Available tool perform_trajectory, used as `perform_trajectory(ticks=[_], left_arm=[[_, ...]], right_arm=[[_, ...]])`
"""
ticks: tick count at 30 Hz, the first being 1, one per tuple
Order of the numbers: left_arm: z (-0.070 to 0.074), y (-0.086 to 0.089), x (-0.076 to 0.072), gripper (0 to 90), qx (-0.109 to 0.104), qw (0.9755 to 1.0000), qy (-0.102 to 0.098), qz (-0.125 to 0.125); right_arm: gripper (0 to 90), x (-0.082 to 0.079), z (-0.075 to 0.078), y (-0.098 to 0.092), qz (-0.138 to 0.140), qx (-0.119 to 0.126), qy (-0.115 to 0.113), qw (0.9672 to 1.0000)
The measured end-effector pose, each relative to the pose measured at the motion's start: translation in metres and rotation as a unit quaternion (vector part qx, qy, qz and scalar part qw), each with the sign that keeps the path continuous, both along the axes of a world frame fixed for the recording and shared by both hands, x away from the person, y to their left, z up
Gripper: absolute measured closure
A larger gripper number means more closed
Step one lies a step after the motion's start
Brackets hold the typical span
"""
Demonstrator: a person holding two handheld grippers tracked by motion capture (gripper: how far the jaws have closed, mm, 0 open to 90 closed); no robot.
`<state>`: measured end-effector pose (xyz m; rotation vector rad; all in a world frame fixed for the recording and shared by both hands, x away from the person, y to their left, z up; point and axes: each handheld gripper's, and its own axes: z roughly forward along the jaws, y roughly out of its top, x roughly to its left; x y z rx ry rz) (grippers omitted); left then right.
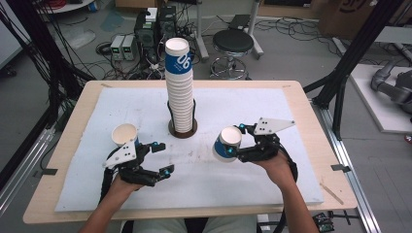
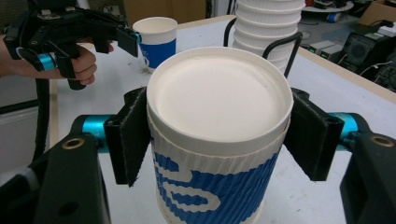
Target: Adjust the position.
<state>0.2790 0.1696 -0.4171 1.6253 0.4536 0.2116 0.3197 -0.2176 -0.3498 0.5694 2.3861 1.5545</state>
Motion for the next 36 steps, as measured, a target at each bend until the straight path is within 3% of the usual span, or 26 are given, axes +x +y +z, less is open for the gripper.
perform_trajectory(ticks=[9, 20, 36], left_arm=[[0.007, -0.022, 0.004, 16.3, 0.012, 0.9995, -0.002, -0.030], [0.017, -0.055, 0.020, 16.3, 0.017, 0.9973, -0.019, -0.069], [0.014, -0.075, 0.028, 16.2, 0.011, 0.9938, -0.014, -0.110]], right_arm=[[29.8, -0.005, 0.002, 0.003, 0.021, 0.006, -0.002, 0.9998], [29.8, -0.008, 0.005, 0.007, 0.051, 0.020, -0.001, 0.9985], [29.9, -0.010, 0.004, 0.016, 0.081, 0.040, 0.010, 0.9958]])
